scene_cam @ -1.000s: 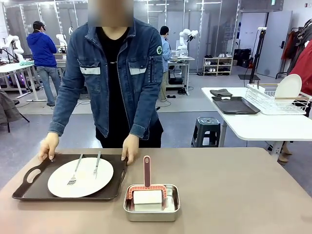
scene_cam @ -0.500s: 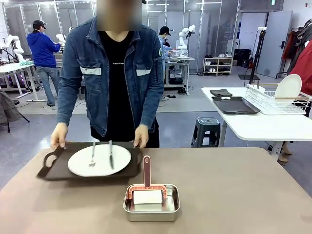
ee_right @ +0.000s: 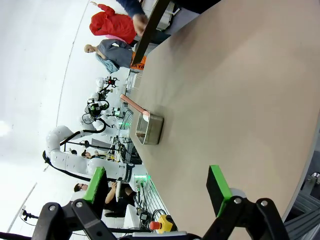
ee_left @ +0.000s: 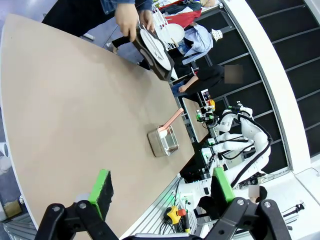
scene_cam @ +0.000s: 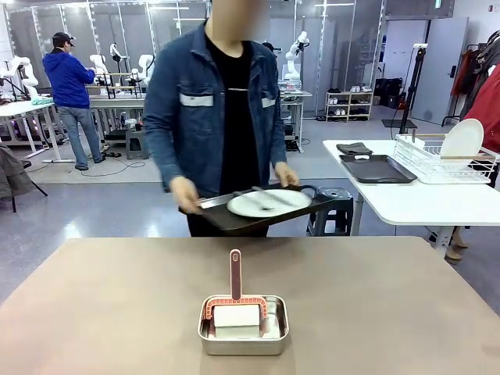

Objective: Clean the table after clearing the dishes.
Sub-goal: When the right (or left) Handle tray is removed, use the right hand (or left hand) to clean the right (or left) side of the table with the Lint Roller.

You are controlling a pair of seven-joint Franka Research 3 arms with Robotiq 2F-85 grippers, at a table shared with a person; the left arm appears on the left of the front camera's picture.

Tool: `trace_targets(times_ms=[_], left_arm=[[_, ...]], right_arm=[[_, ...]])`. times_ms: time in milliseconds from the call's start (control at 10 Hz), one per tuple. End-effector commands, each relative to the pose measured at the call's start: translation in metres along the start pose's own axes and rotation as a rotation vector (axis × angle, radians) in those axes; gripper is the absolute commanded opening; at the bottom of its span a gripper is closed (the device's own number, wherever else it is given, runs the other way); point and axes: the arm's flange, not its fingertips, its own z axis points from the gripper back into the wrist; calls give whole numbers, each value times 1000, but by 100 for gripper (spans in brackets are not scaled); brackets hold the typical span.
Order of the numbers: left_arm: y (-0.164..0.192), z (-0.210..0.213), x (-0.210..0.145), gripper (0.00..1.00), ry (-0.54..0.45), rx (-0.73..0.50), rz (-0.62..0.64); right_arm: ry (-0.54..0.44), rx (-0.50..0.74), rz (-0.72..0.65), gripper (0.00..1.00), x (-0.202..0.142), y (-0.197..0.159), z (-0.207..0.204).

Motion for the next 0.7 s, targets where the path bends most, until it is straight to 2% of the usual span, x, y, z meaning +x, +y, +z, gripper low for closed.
trace_targets(times_ms=[0,300,500,600], left_arm=[[-20,-14,13,100,58,15,-71],[-88,-84,49,100,253,107,-261],[-143,-162,71,100,450,151,-400],[-173,-207,69,100,554,203,-519]], right_arm=[[6,-2,2,100,2,2,0],[6,-2,2,100,2,2,0],[6,-2,2,100,2,2,0],[6,-2,2,100,2,2,0]])
